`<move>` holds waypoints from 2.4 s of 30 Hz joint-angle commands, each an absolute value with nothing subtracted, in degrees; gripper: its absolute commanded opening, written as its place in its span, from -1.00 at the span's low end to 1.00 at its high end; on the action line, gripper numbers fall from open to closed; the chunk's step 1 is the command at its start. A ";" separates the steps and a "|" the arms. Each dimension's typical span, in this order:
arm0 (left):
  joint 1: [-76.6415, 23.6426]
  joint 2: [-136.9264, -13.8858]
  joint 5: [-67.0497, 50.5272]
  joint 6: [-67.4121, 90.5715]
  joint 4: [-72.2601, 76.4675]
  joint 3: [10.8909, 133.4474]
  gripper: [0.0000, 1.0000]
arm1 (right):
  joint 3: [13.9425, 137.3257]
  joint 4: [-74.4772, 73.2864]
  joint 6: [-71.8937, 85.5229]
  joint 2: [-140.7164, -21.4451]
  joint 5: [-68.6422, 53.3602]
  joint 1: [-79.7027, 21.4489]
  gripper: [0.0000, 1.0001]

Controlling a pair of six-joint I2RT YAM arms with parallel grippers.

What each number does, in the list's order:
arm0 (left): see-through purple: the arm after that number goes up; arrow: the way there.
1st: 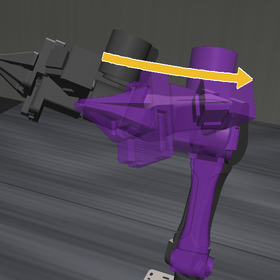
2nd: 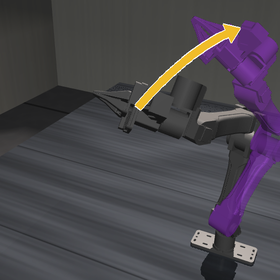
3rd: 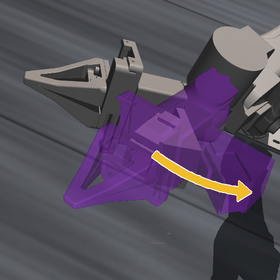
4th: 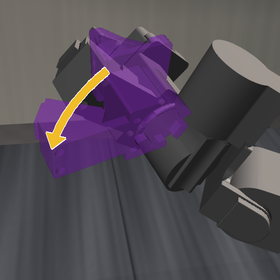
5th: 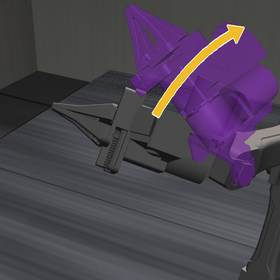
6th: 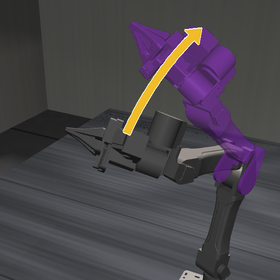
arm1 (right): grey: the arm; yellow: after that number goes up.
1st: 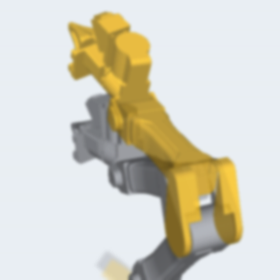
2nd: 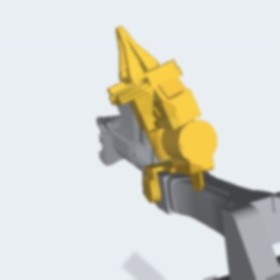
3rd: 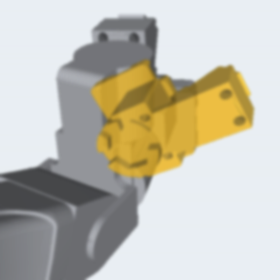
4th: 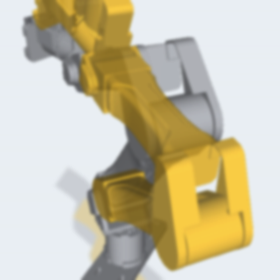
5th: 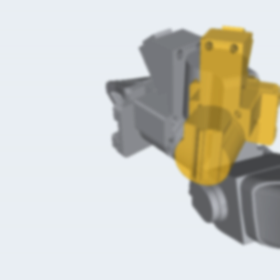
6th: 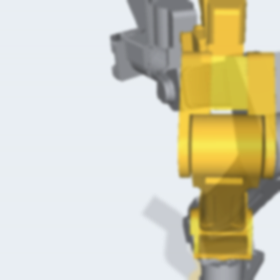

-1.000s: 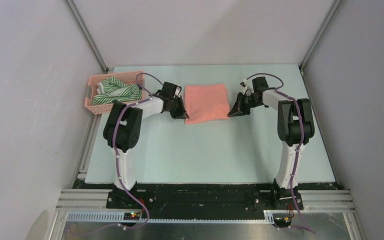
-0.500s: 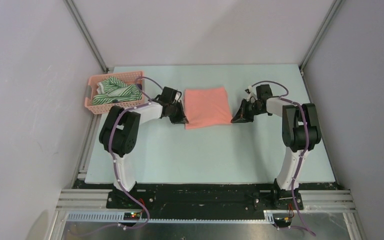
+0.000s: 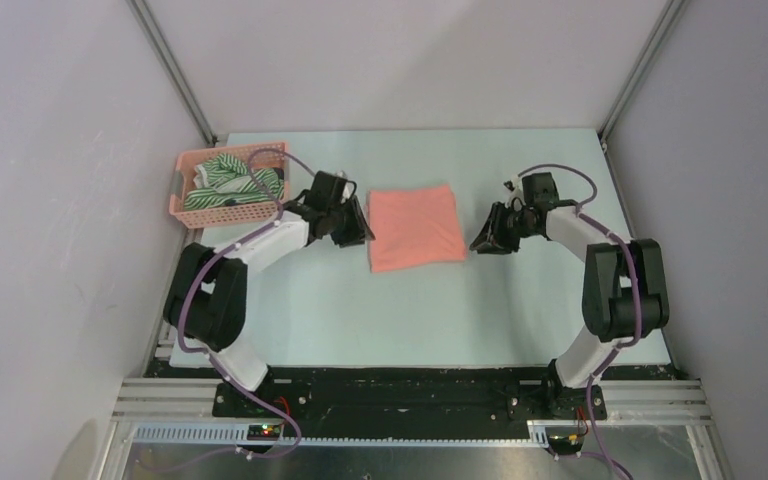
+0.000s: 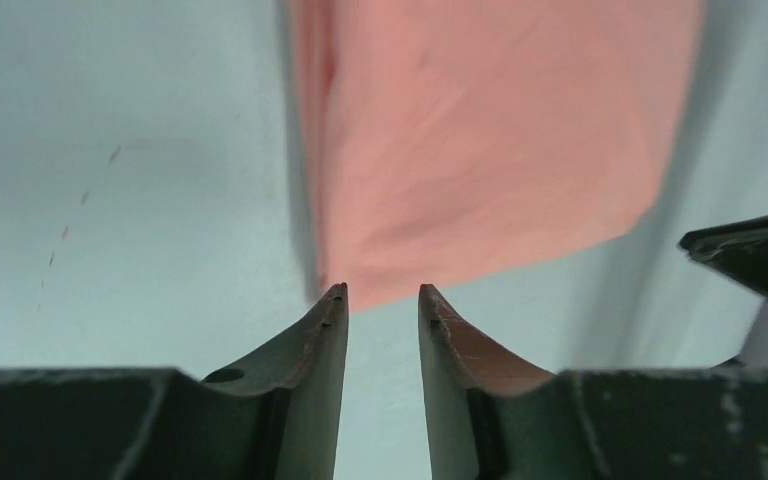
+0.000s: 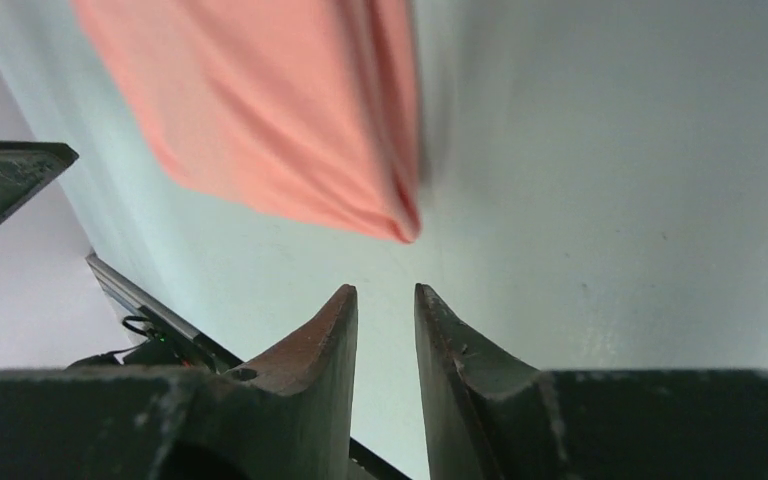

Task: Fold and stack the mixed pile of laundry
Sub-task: Move the T-shirt to the corner of the board.

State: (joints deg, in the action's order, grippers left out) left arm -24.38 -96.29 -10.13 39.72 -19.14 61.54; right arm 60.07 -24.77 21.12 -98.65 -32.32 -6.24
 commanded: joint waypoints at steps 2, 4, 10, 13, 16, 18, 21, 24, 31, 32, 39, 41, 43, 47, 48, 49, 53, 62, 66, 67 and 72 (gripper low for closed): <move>-24.26 -95.74 -9.00 40.44 -17.75 72.38 -0.27 | 66.62 -23.22 23.14 -94.56 -36.83 -7.90 -0.42; -24.28 -99.59 -10.35 39.98 -17.69 77.09 -0.28 | 69.46 -21.67 23.68 -96.39 -38.49 -9.66 -0.47; -23.30 -113.50 -14.03 38.96 -16.67 90.53 -0.32 | 80.35 -17.47 25.75 -109.99 -45.67 -12.97 -0.54; -21.85 -119.66 -13.09 39.95 -16.78 93.59 -0.35 | 86.73 -19.76 24.90 -116.58 -45.33 -13.42 -0.52; -19.56 -122.69 -12.44 40.84 -16.67 93.36 -0.36 | 90.35 -21.09 24.02 -123.17 -42.96 -13.04 -0.48; -18.76 -124.21 -11.77 40.20 -16.70 93.39 -0.36 | 92.52 -21.74 23.55 -126.34 -42.03 -12.43 -0.44; -17.69 -124.99 -11.42 39.81 -16.75 93.51 -0.36 | 95.77 -23.51 22.67 -129.38 -41.51 -11.98 -0.34; -17.15 -123.85 -12.14 39.23 -16.72 93.49 -0.34 | 96.90 -25.06 21.69 -128.13 -41.20 -11.85 -0.22; -17.09 -114.86 -13.03 38.22 -16.70 88.92 -0.03 | 95.17 -26.03 19.56 -120.06 -37.64 -10.58 0.23; -17.20 -112.72 -13.19 38.36 -16.66 86.50 -0.02 | 95.27 -26.38 19.27 -119.93 -37.24 -10.20 0.24; -21.07 -103.65 -12.25 39.54 -16.64 73.28 0.05 | 99.62 -31.42 16.50 -123.76 -34.28 -9.36 0.33; -21.91 -102.19 -11.38 39.60 -16.66 68.95 0.10 | 101.79 -32.81 15.86 -126.02 -34.20 -9.32 0.35; -22.57 -101.74 -11.16 39.49 -16.63 66.89 0.13 | 104.42 -34.61 15.21 -128.52 -33.58 -9.23 0.37; -23.63 -102.86 -10.98 39.59 -16.35 64.10 0.13 | 107.15 -35.24 14.92 -132.15 -33.34 -8.79 0.40; -23.99 -102.98 -10.83 39.45 -16.26 63.74 0.12 | 107.67 -35.68 14.83 -133.25 -33.40 -8.75 0.40; -24.21 -103.33 -10.69 39.41 -16.13 63.13 0.10 | 108.92 -36.03 14.75 -133.86 -33.45 -8.71 0.40; -25.07 -104.92 -10.08 39.16 -15.69 61.64 -0.33 | 111.44 -36.72 15.00 -136.47 -35.02 -8.65 0.34; -25.29 -104.05 -7.04 39.17 -15.17 58.34 -1.00 | 113.47 -31.80 17.92 -140.28 -41.94 -8.00 -0.37; -25.31 -101.74 -6.61 39.64 -14.96 58.06 -0.97 | 113.58 -29.78 18.27 -140.20 -42.50 -7.68 -0.94; -25.31 -100.97 -7.08 39.68 -15.06 58.08 -0.85 | 113.89 -29.99 17.71 -139.87 -42.29 -7.46 -1.00; -25.13 -92.58 -8.46 38.06 -15.85 60.57 -0.13 | 115.44 -34.22 13.22 -138.29 -38.64 -5.86 -1.00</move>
